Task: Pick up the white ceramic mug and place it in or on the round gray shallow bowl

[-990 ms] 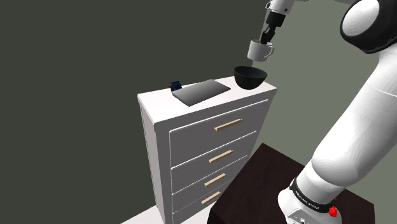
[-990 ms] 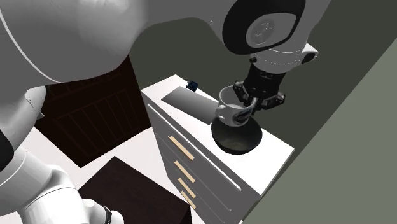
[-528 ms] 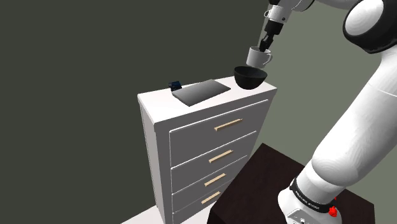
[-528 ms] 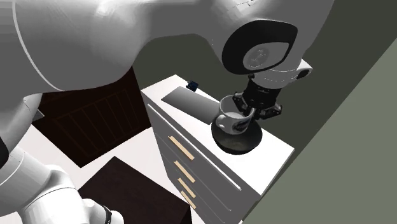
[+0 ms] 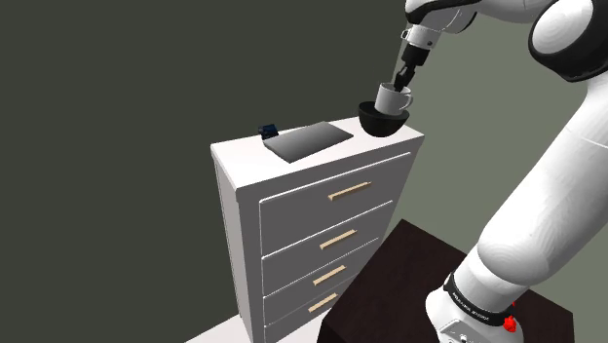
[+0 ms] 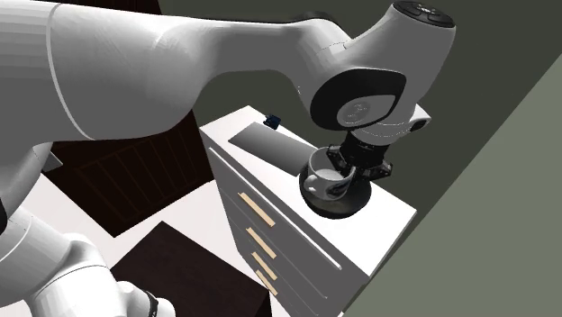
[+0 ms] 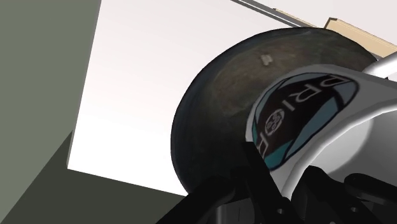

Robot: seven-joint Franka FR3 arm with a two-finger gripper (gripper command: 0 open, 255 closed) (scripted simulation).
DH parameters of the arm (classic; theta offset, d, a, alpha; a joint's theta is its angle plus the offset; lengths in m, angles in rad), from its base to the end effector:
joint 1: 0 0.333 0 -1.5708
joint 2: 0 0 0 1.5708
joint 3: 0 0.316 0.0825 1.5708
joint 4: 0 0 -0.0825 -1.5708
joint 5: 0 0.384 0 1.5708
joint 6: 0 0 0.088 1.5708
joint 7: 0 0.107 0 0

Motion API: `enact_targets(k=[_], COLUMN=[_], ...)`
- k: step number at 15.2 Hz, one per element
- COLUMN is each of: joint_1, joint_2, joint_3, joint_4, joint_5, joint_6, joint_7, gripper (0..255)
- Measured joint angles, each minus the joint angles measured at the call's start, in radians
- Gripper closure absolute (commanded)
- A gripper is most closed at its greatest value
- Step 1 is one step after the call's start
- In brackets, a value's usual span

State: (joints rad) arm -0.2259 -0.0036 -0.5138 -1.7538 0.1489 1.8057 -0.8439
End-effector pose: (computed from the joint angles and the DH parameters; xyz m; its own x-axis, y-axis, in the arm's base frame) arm 0.4276 -0.3740 0.5607 0.9870 0.0683 0.1452 0.0775 -0.9952 -0.0590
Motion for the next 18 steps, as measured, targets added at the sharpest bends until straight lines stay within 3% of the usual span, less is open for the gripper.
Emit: enact_targets(k=[5, 6, 12, 18], joint_1=[0.000, 0.000, 0.000, -0.009], joint_2=[-0.001, -0.001, -0.001, 0.007], joint_3=[0.000, 0.000, 0.000, -0.009], joint_4=[-0.004, -0.004, -0.004, 0.125], joint_5=[0.000, 0.000, 0.000, 0.002], joint_6=[0.003, 0.004, 0.004, -0.119], joint_7=[0.000, 0.000, 0.000, 0.000], gripper=[255, 0, 0, 0])
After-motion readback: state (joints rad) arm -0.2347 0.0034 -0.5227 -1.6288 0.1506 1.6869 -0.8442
